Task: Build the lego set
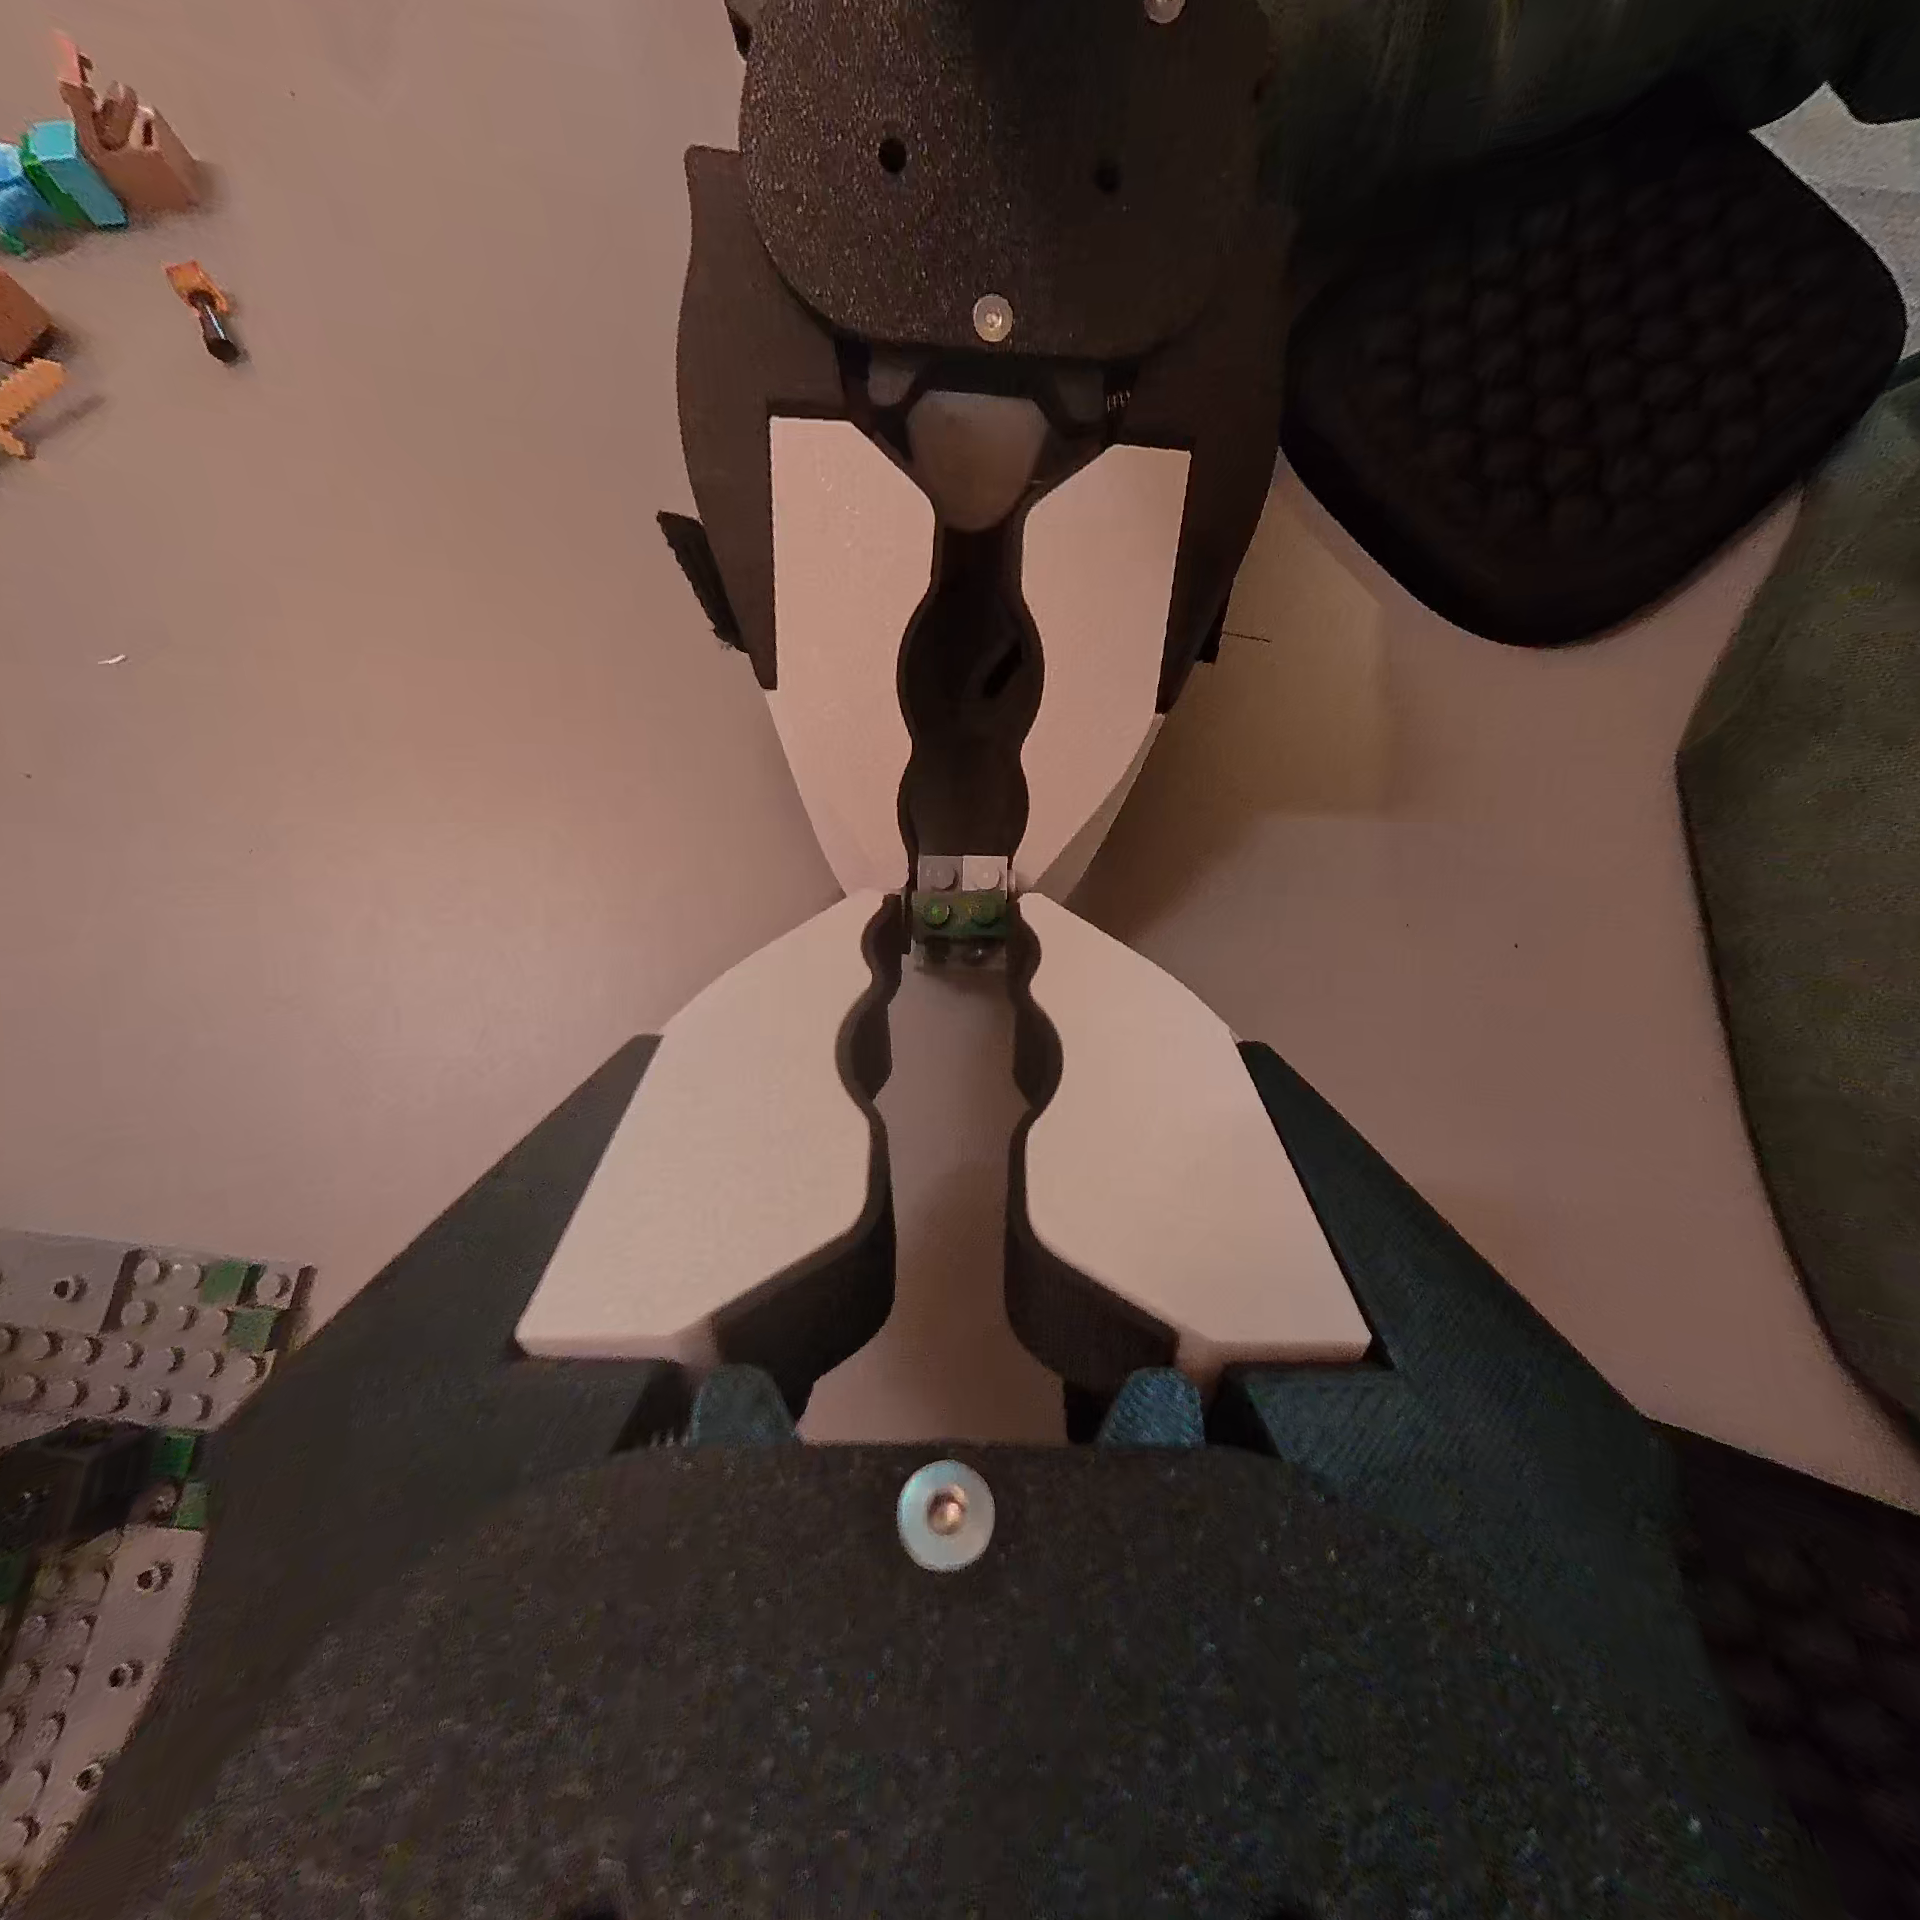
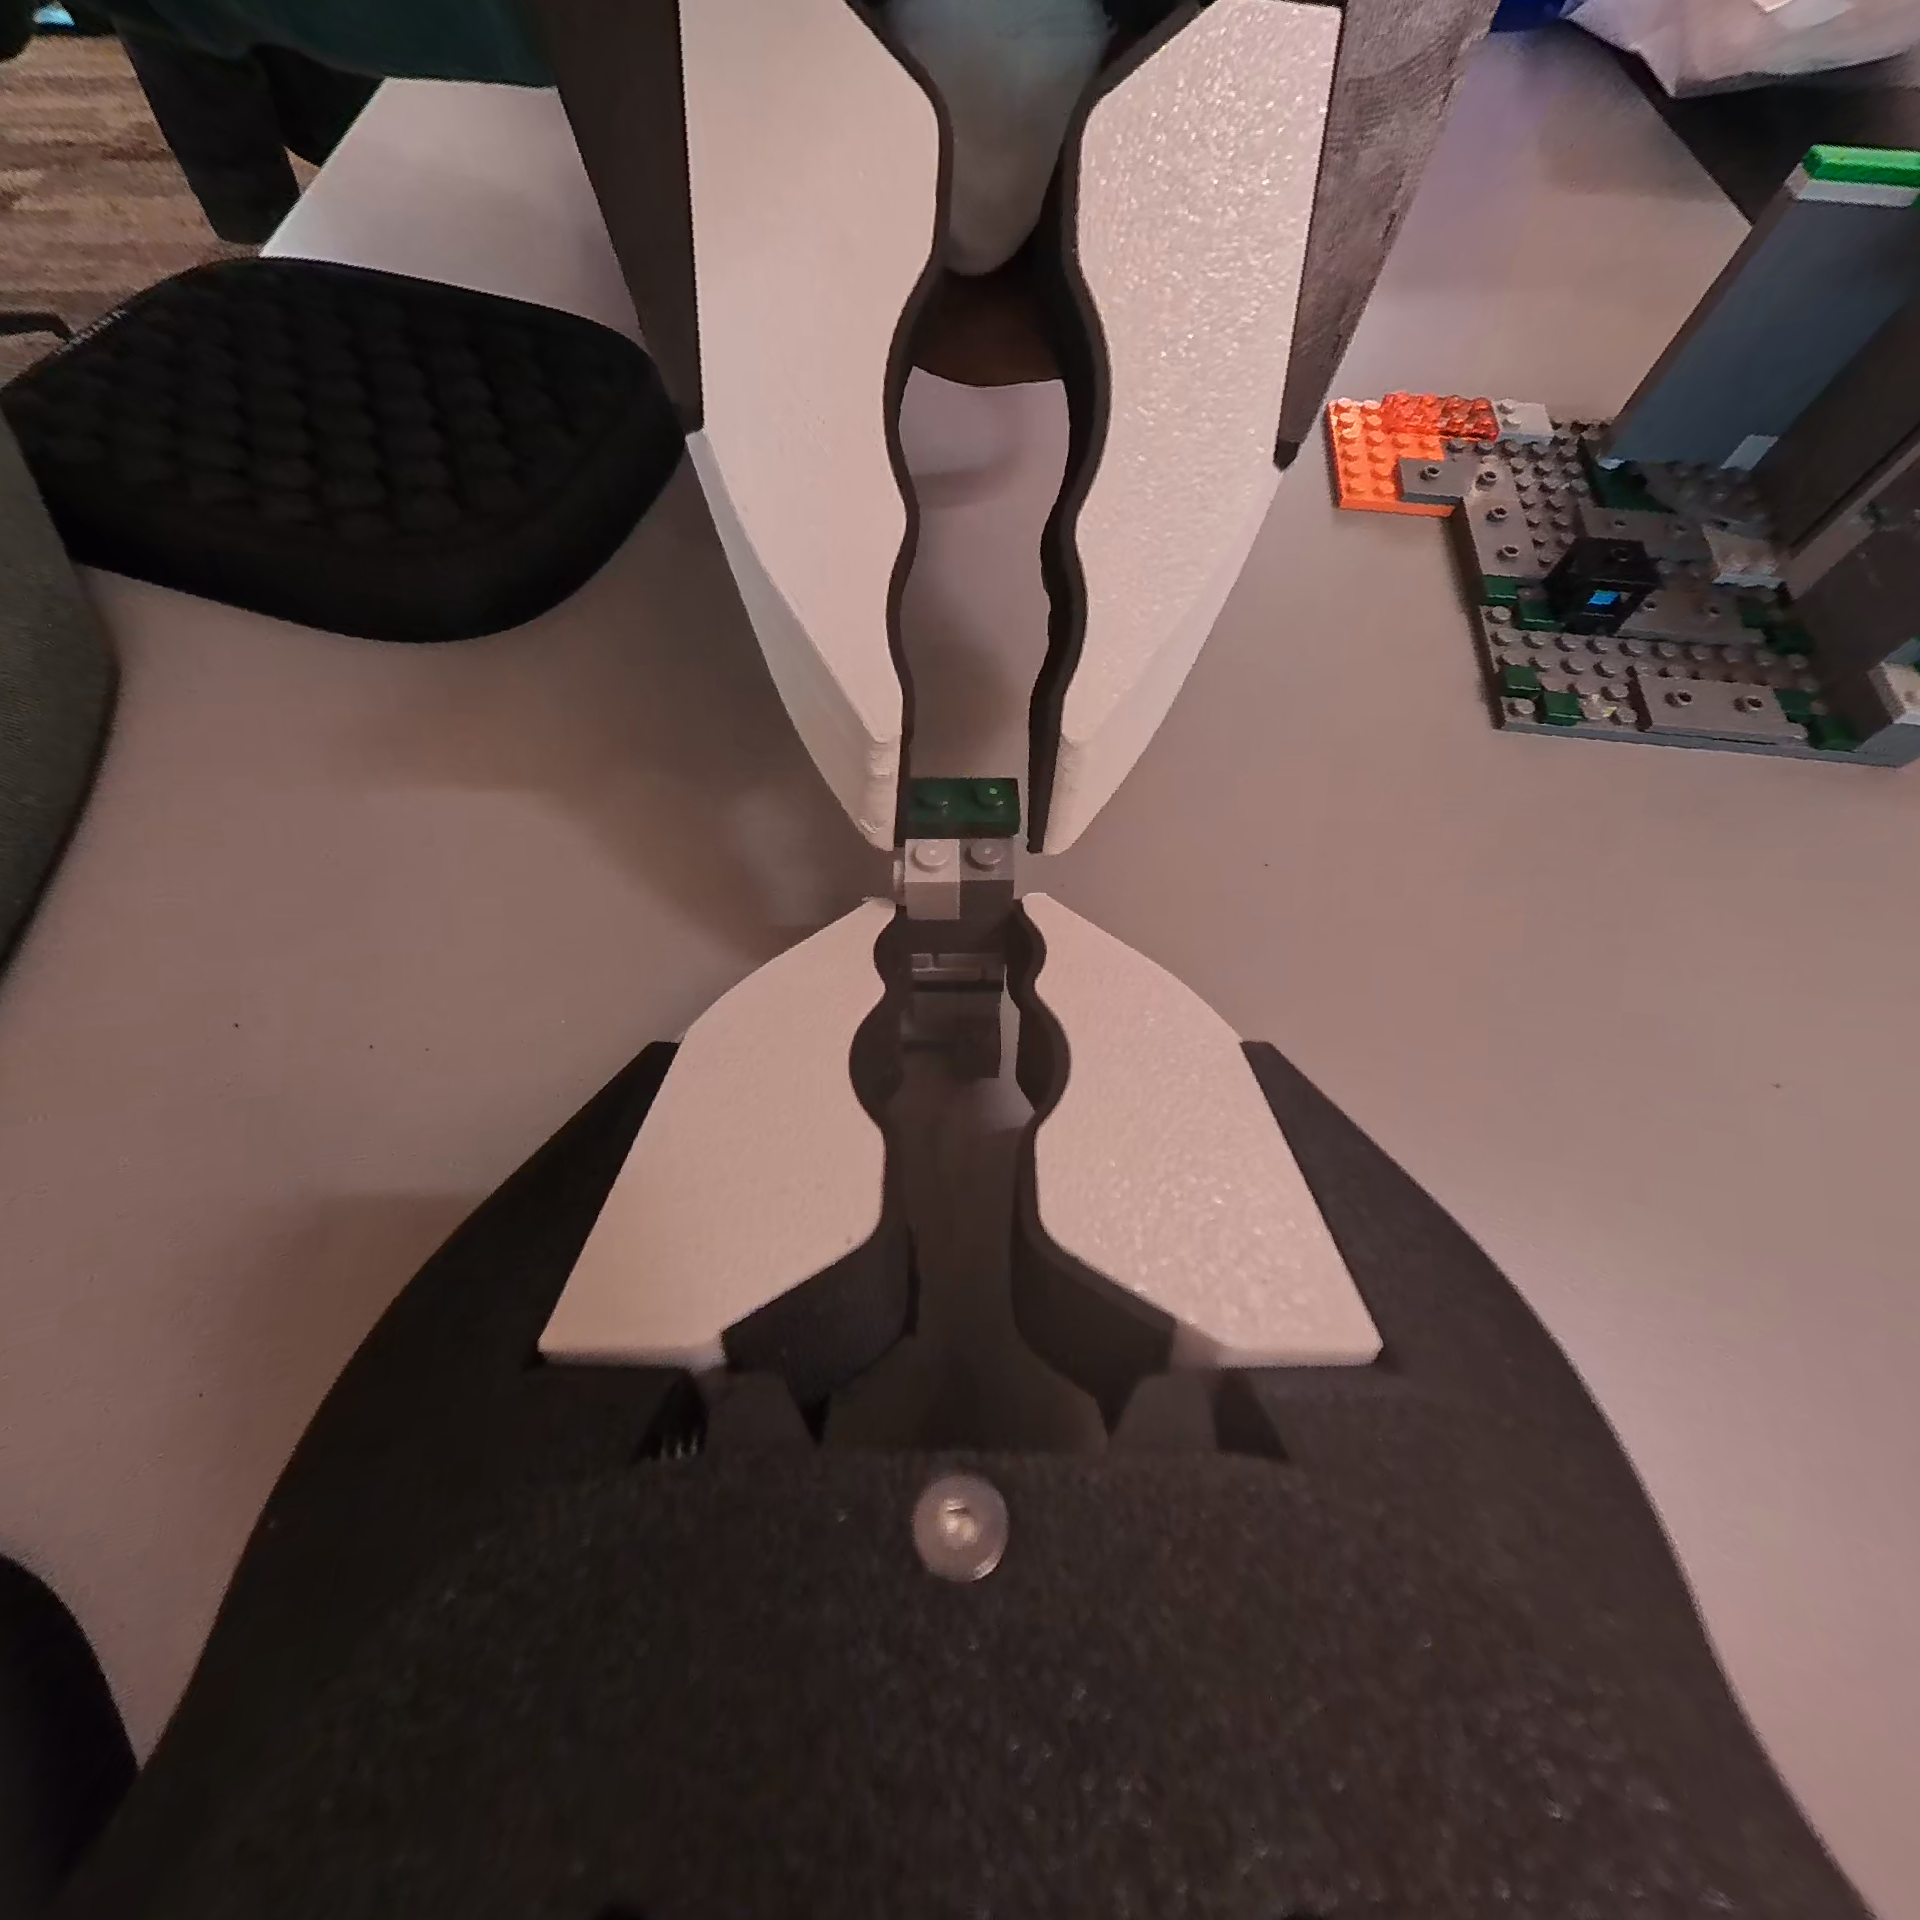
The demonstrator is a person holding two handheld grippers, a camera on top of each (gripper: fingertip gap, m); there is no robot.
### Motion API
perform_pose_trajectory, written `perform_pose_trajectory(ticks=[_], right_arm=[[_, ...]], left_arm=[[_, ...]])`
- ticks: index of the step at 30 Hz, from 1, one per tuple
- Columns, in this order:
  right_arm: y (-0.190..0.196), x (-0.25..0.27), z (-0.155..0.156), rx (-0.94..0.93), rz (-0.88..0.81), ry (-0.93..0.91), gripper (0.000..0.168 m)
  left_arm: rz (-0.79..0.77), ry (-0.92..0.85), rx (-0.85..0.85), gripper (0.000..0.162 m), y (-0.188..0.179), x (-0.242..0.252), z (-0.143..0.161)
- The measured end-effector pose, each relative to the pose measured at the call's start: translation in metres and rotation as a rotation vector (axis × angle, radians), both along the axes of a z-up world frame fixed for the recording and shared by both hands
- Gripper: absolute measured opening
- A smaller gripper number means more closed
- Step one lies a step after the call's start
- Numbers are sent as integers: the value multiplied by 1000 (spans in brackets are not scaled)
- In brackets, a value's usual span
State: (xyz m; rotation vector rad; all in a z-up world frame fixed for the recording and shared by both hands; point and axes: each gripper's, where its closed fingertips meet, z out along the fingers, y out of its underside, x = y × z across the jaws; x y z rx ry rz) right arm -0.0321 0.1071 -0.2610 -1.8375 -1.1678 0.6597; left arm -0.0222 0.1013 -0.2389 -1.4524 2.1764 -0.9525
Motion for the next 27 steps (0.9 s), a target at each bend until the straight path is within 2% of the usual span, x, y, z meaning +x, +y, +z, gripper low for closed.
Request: perform_pose_trajectory(ticks=[27], right_arm=[[-1, 0, 0, 2, 2, -1, 17]], left_arm=[[-30, -3, 61, 19, -2, -1, -1]])
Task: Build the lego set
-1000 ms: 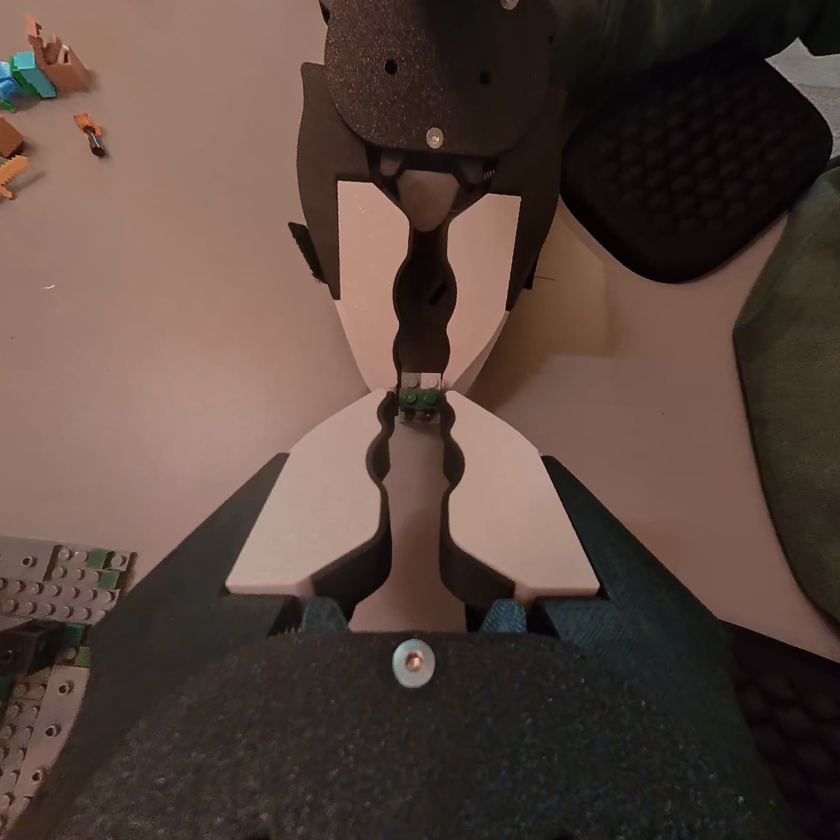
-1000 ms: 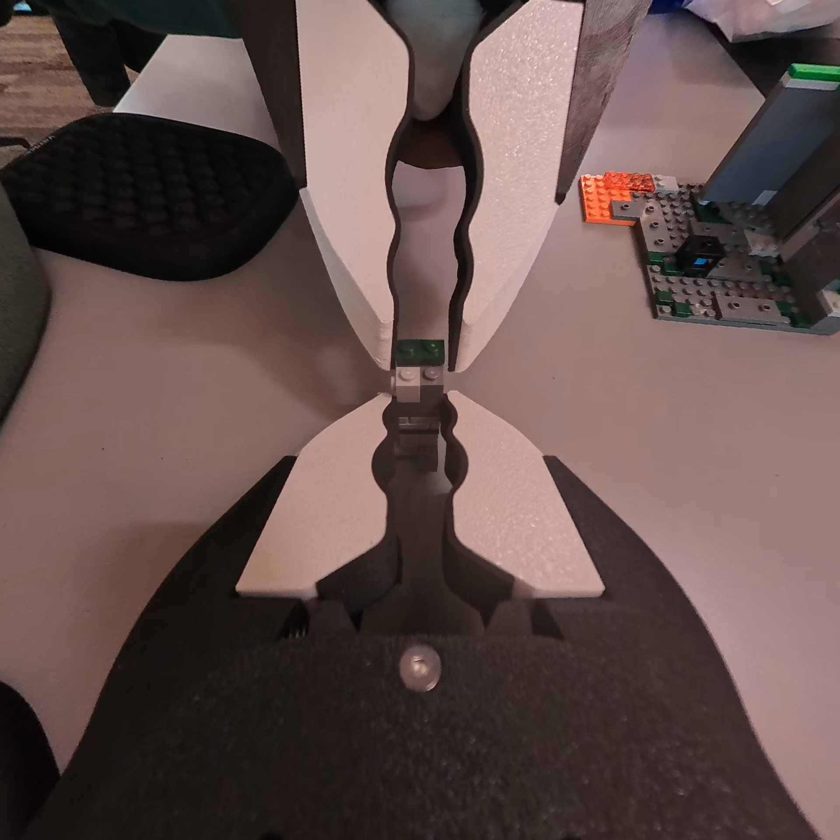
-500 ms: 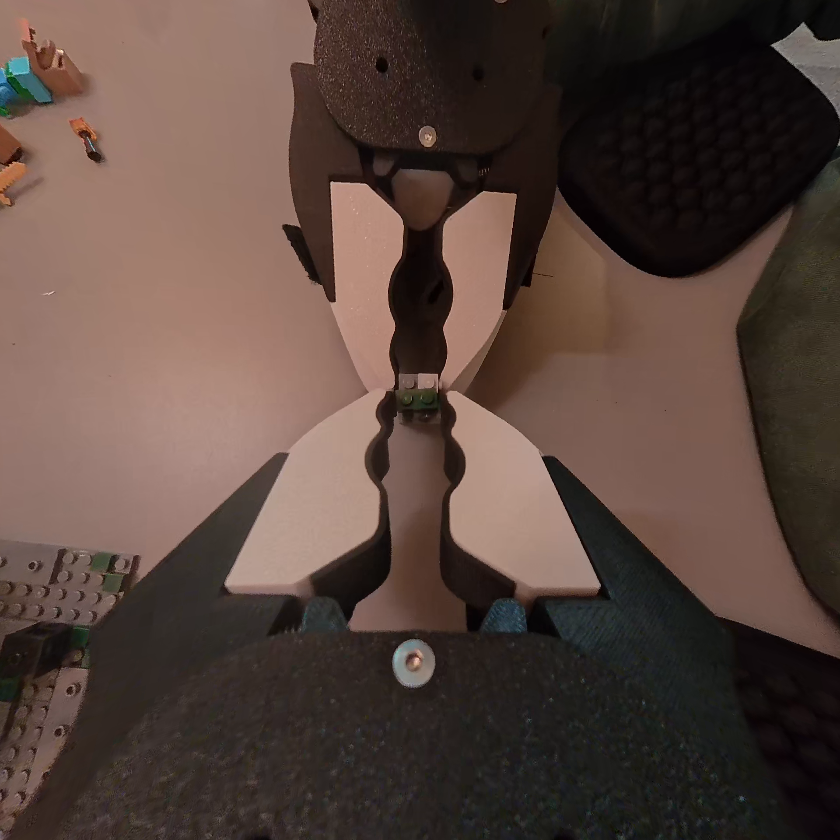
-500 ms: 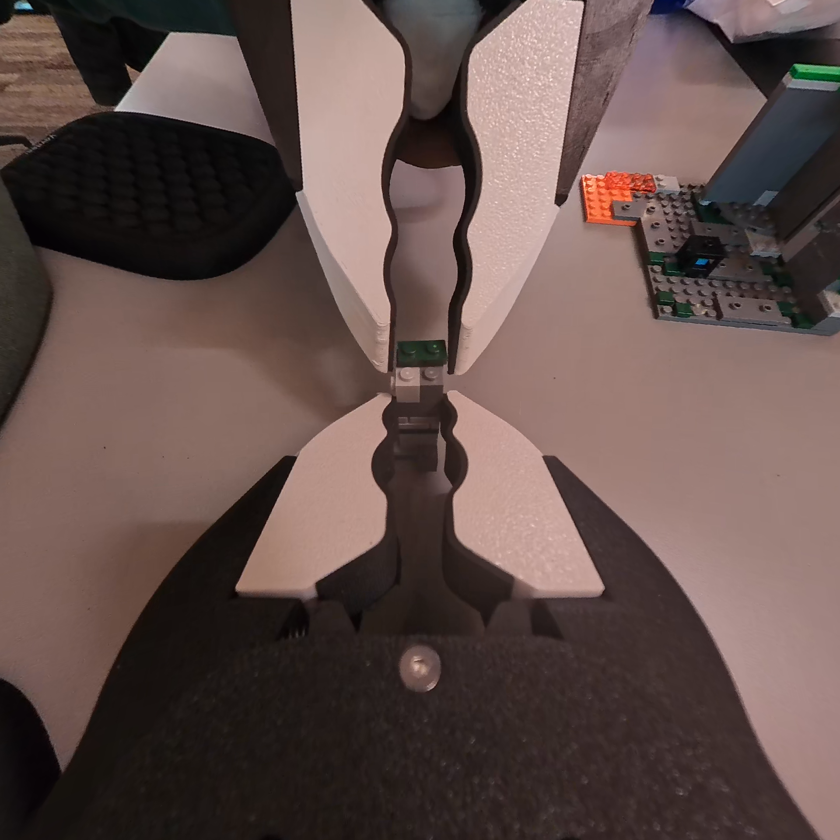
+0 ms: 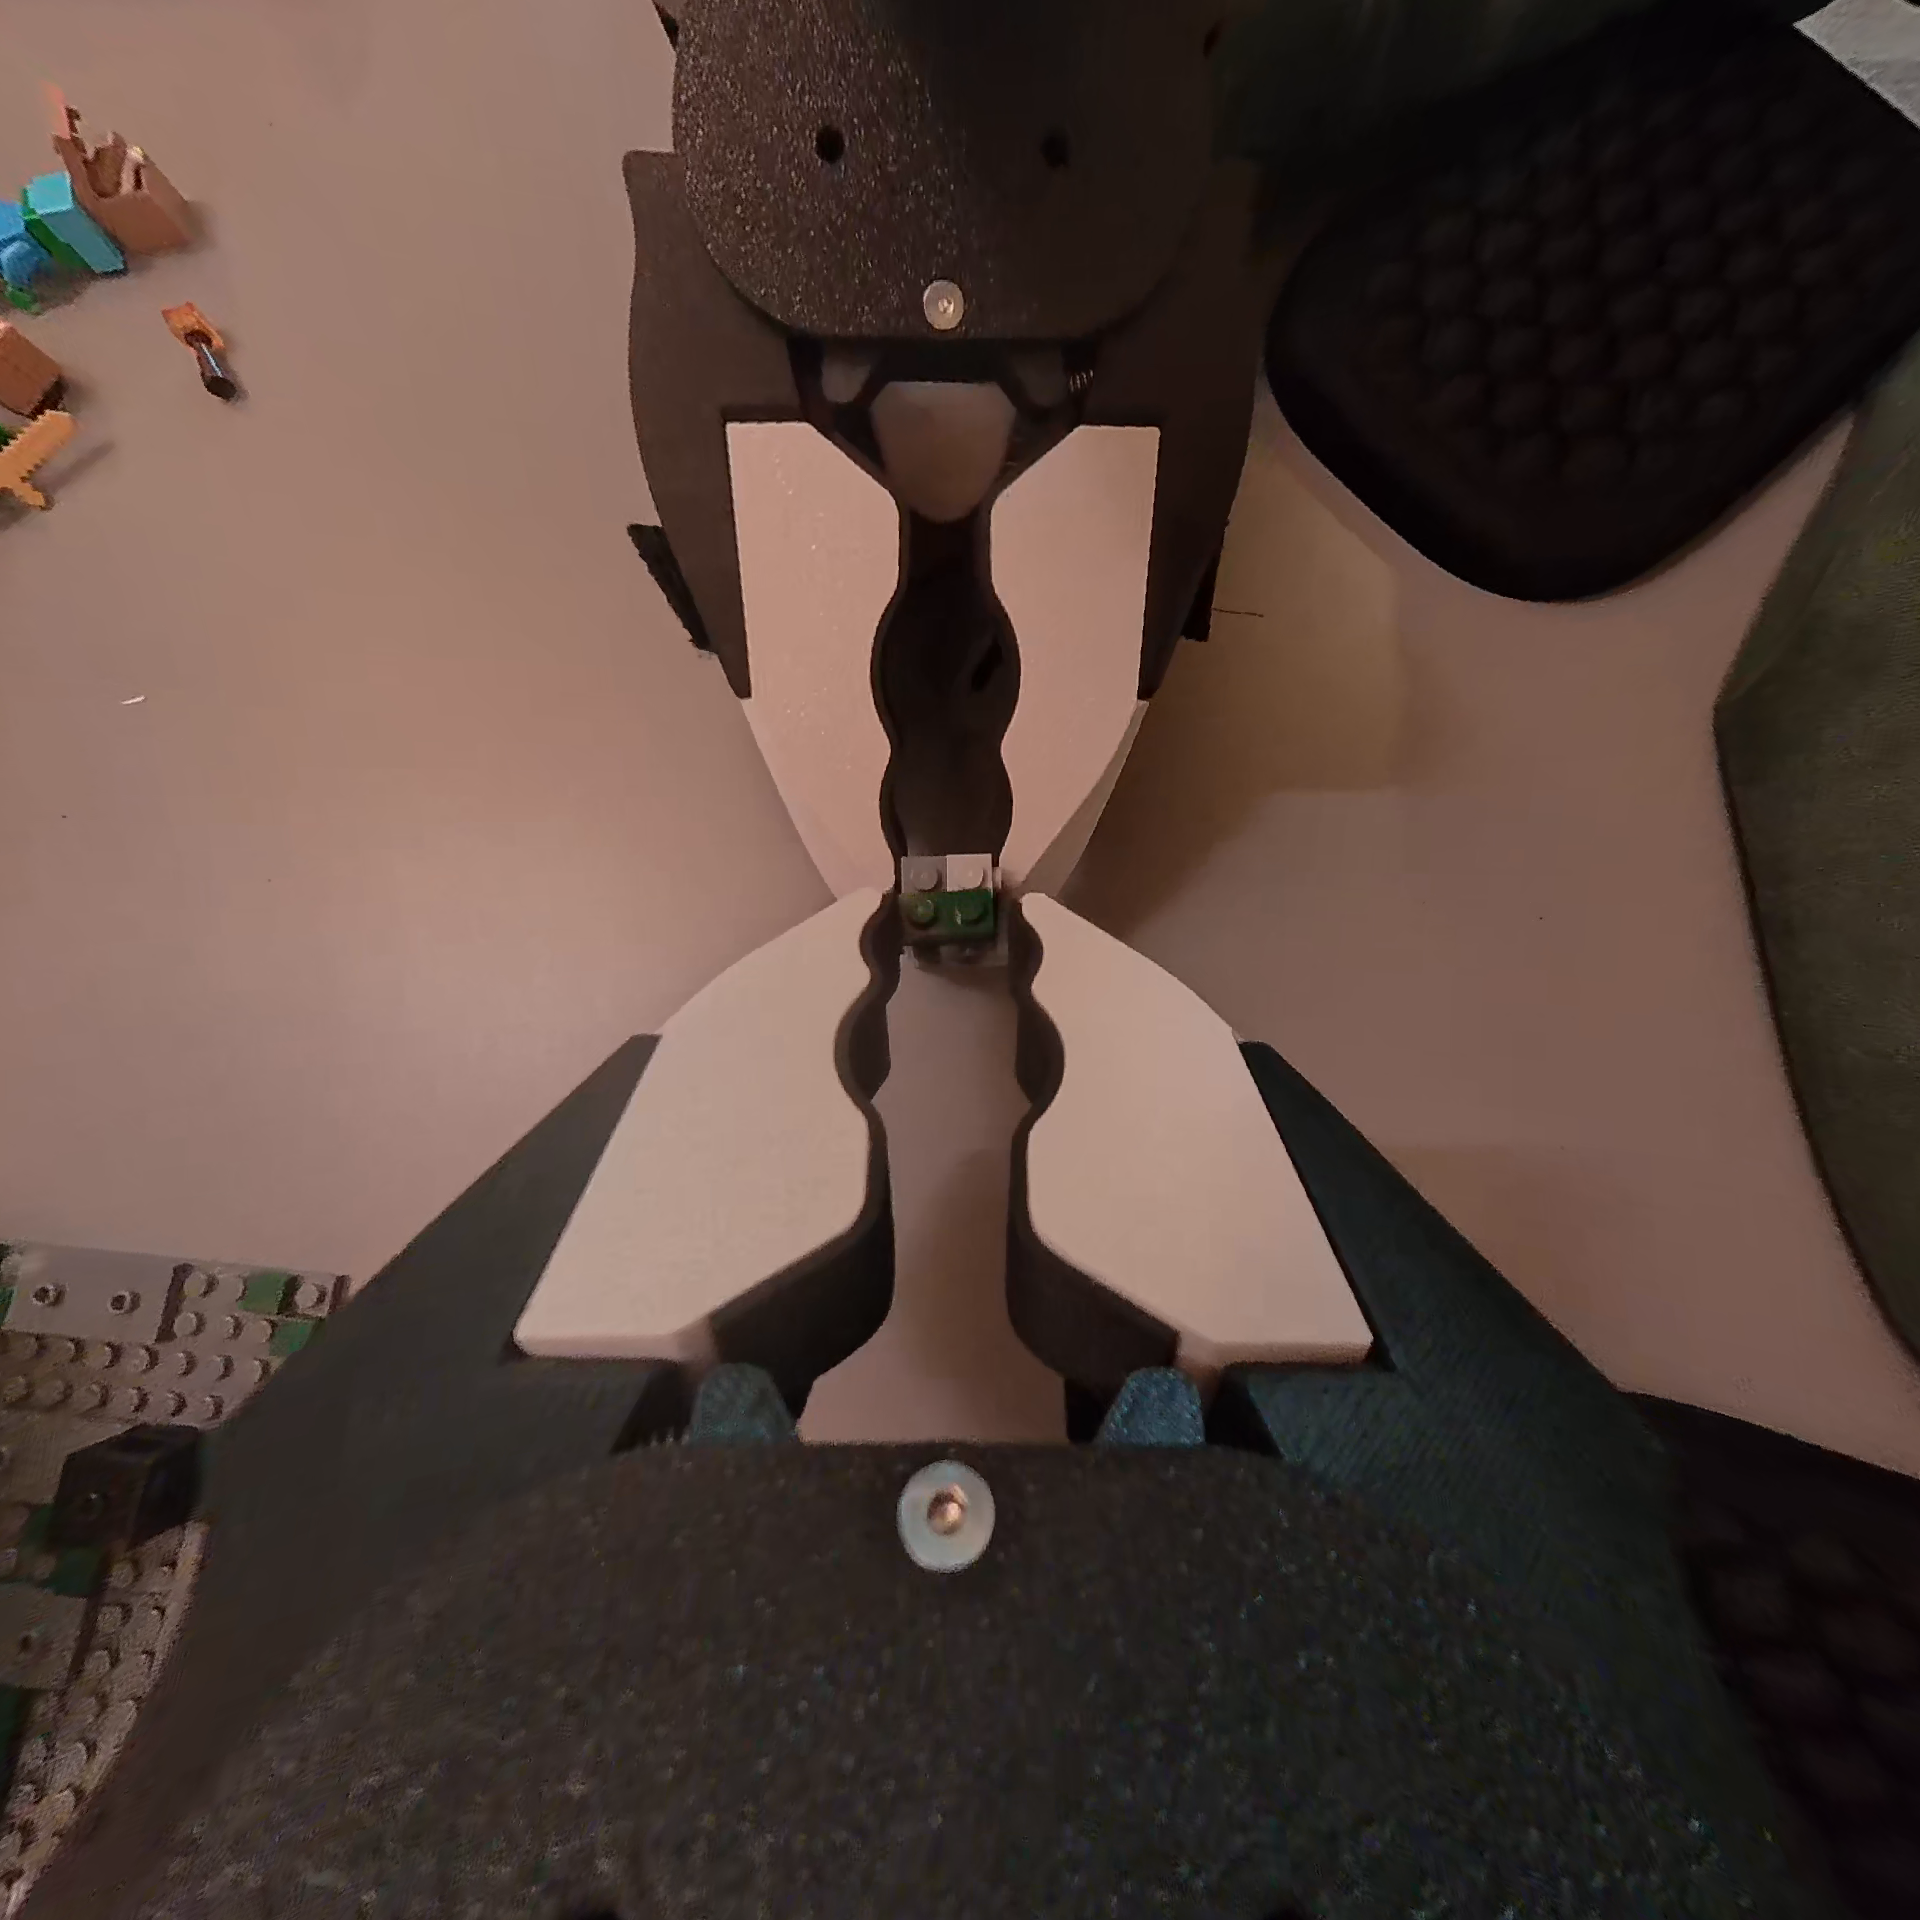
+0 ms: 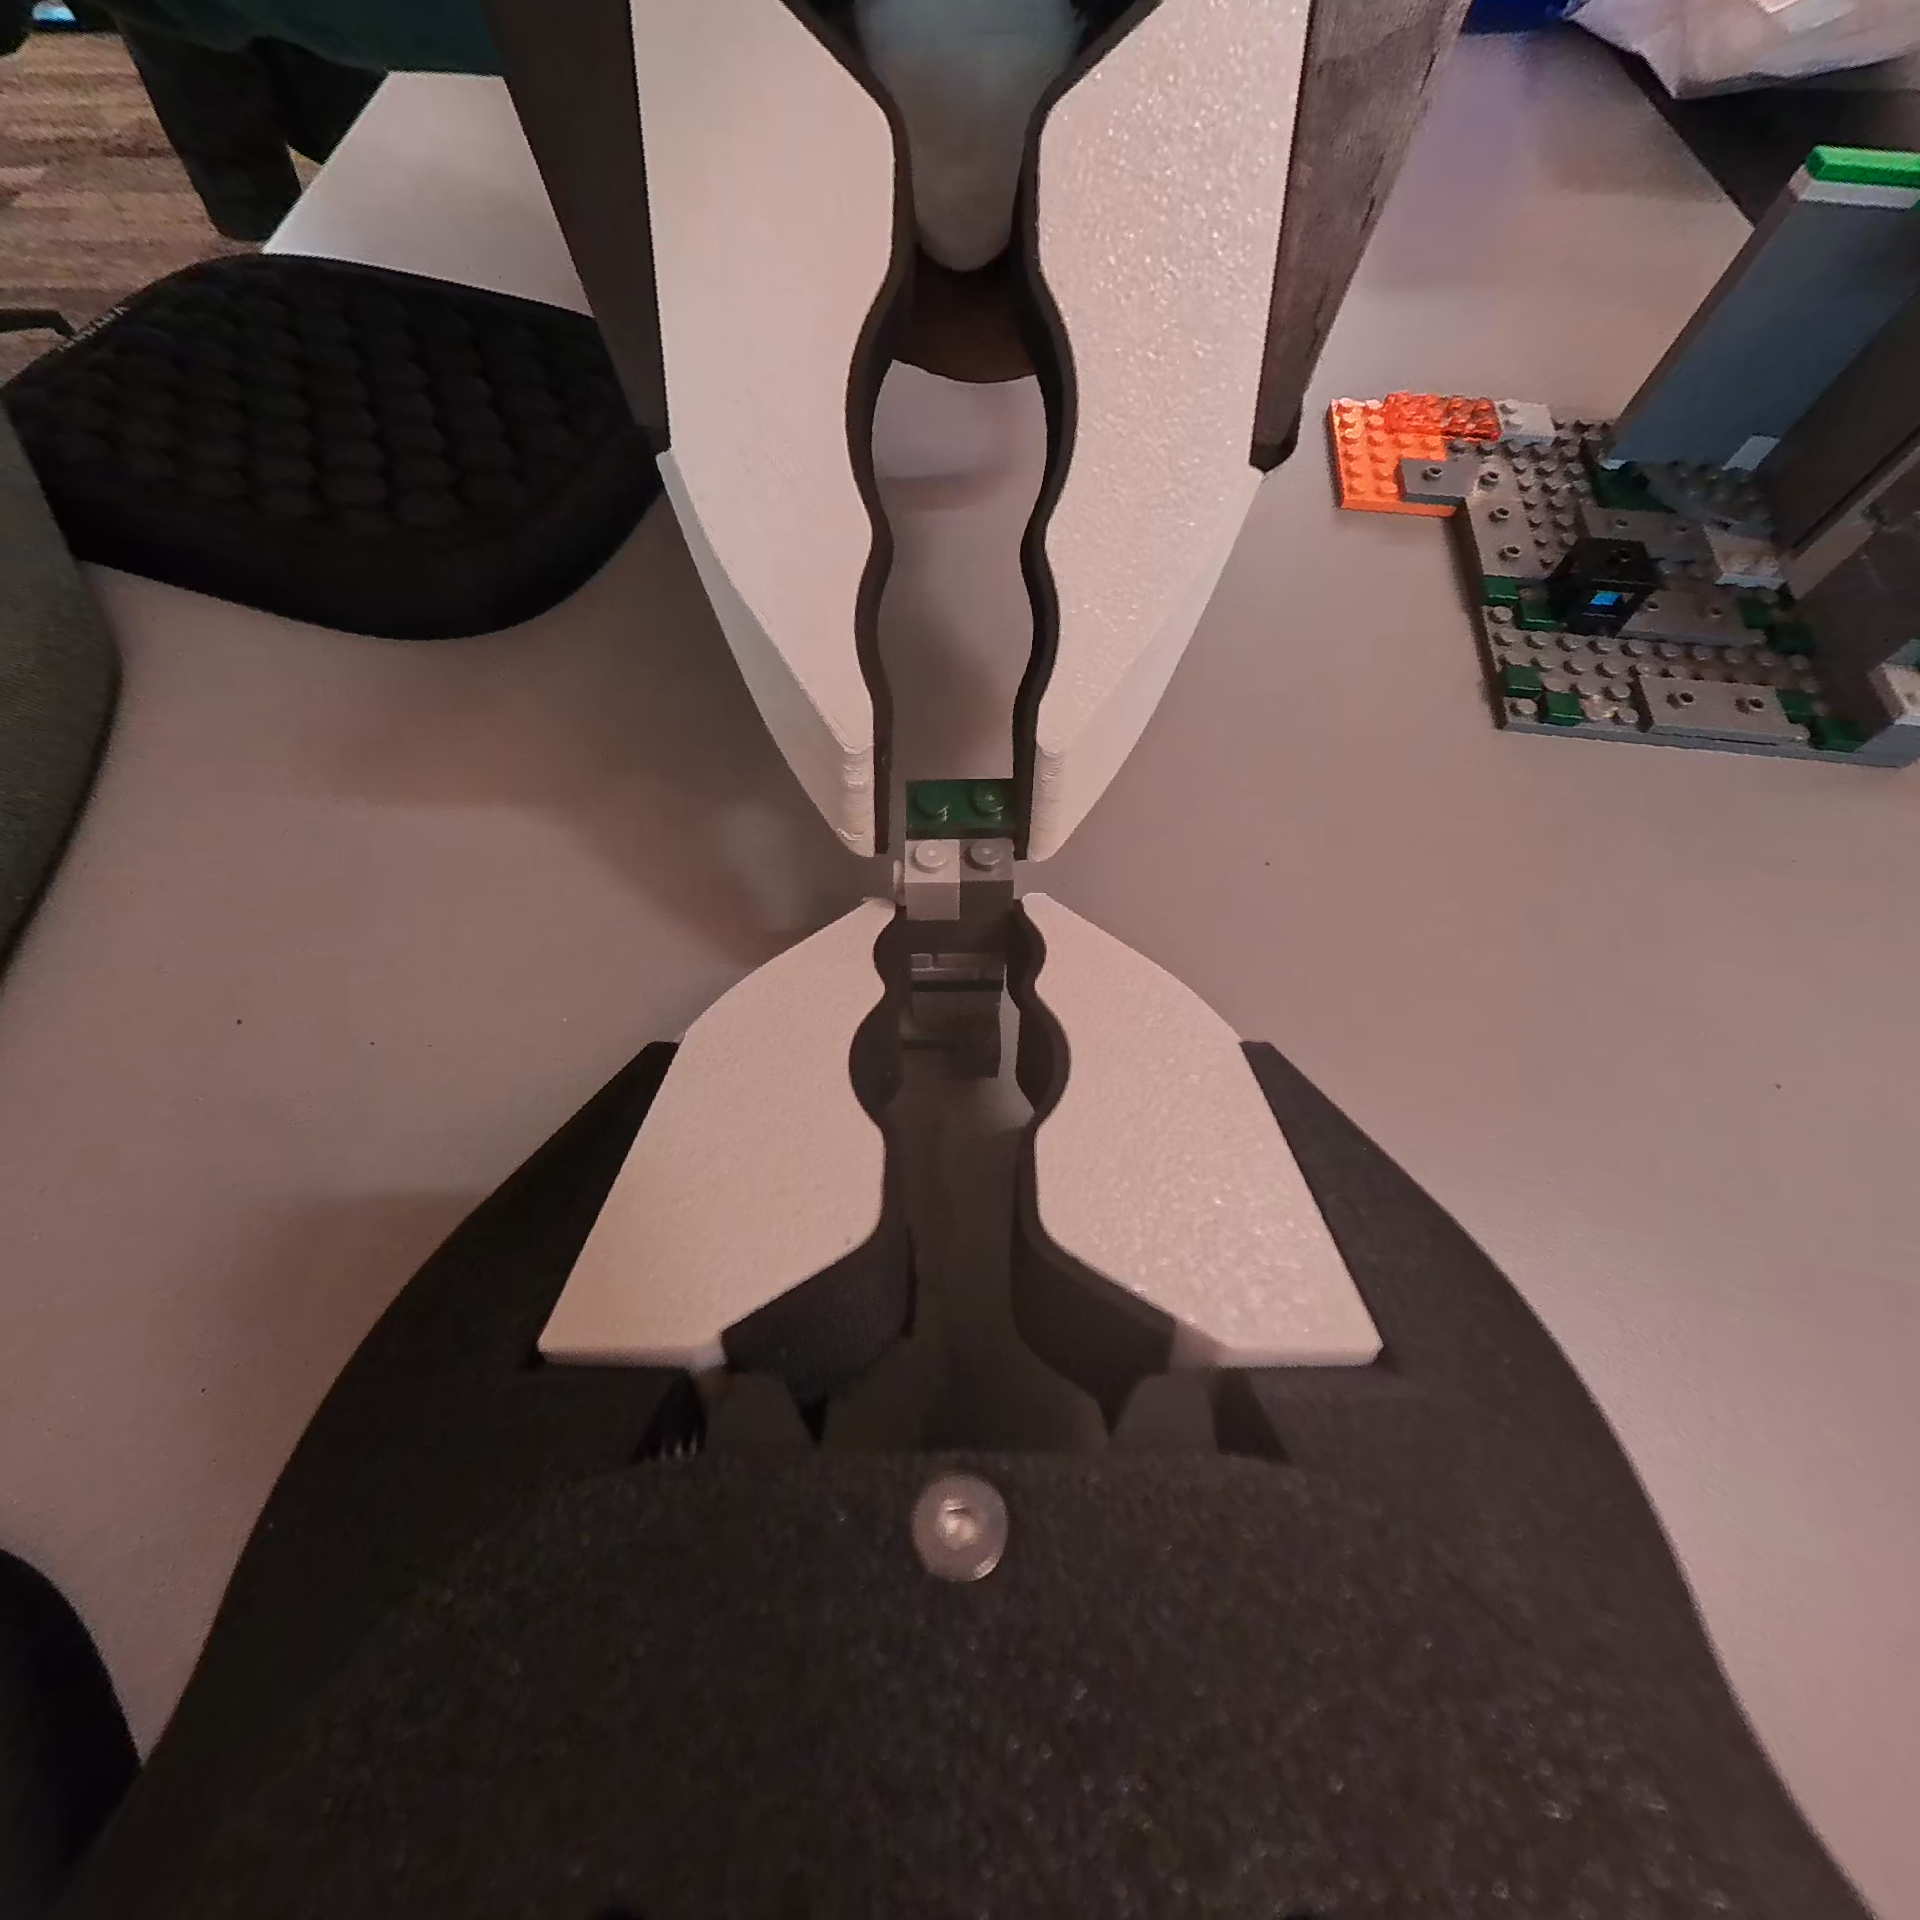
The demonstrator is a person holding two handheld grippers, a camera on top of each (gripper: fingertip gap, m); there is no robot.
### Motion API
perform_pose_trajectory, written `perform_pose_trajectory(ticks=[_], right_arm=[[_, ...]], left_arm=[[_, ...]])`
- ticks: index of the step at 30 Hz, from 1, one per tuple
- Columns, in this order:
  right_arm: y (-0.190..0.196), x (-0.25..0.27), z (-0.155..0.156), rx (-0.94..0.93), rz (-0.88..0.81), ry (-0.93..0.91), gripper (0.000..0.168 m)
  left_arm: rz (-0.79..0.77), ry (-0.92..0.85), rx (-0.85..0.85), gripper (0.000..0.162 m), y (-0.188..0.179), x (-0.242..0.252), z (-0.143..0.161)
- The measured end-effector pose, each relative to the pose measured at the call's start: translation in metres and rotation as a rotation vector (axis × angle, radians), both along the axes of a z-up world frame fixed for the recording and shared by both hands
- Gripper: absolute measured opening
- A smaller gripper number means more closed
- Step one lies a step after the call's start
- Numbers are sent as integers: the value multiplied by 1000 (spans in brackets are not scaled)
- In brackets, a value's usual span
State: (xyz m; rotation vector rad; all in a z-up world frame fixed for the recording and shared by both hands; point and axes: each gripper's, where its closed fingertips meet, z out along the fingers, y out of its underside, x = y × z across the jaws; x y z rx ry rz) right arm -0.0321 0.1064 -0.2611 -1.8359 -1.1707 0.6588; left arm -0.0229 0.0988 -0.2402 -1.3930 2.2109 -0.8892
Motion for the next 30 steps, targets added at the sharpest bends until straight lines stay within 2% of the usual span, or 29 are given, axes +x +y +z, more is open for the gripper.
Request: perform_pose_trajectory(ticks=[10, 21, 30], right_arm=[[0, 0, 0, -1, 0, 0, 17], [-3, 4, 9, -6, -1, 73, 17], [-7, 3, 16, 5, 15, 96, 17]], left_arm=[[12, -20, -6, 20, 2, -1, 3], [178, -166, -197, 21, 3, -11, -10], [194, -225, -205, 29, -8, -2, -18]])
